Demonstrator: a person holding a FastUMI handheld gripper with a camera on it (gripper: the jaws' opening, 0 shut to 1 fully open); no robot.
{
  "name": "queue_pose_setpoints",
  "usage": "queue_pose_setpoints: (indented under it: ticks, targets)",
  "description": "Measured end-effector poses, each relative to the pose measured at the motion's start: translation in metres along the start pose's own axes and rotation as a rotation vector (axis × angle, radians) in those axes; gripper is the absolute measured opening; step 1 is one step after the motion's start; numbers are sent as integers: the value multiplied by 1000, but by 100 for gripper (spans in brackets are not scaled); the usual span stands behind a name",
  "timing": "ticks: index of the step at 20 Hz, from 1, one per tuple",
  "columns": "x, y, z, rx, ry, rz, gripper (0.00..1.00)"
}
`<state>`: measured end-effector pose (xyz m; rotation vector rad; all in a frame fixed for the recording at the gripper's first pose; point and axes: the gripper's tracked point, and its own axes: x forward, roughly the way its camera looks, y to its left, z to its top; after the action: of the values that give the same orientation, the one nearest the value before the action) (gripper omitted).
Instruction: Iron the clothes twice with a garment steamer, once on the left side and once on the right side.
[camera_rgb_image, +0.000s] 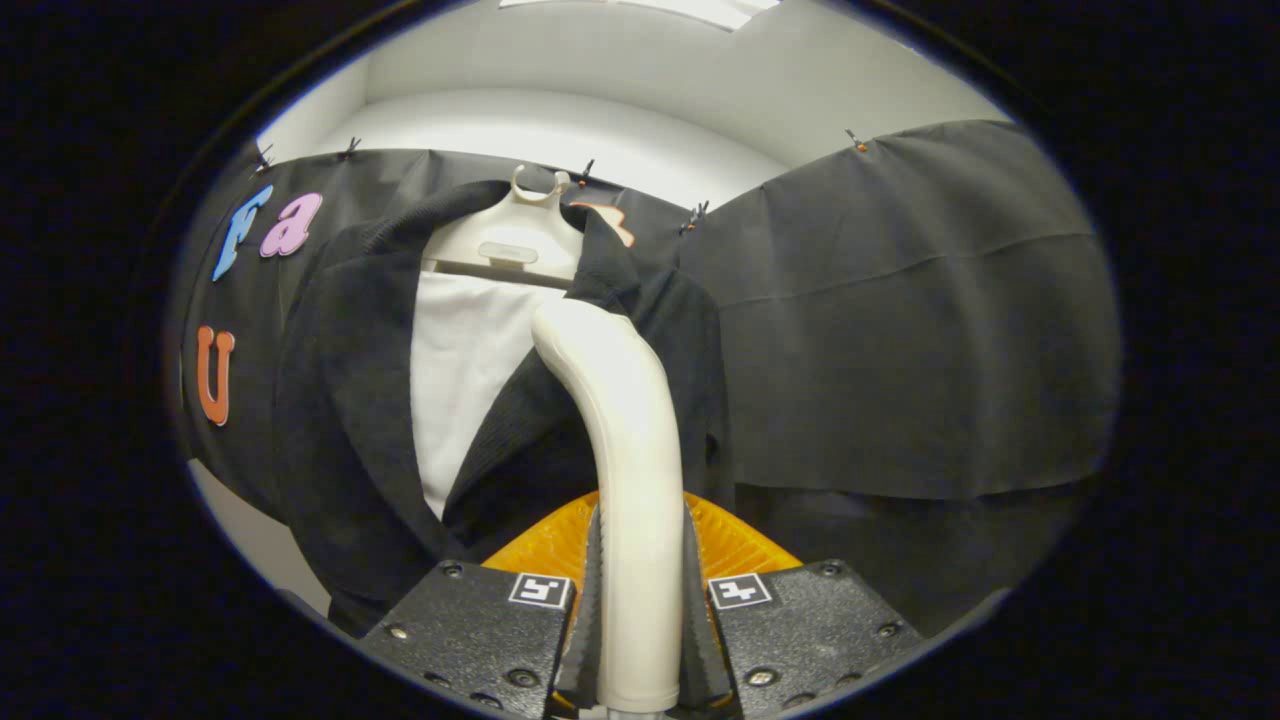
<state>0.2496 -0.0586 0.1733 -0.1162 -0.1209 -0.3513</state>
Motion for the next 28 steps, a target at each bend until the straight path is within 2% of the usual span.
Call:
queue_pose_setpoints:
  ticks: [6, 10, 28]
  targets:
    - [2, 3, -37, -35, 69, -29, 37]
    - [-17, -6, -74, -60, 109, -47, 37]
    - [-54, 1, -184, -65, 319, -24, 37]
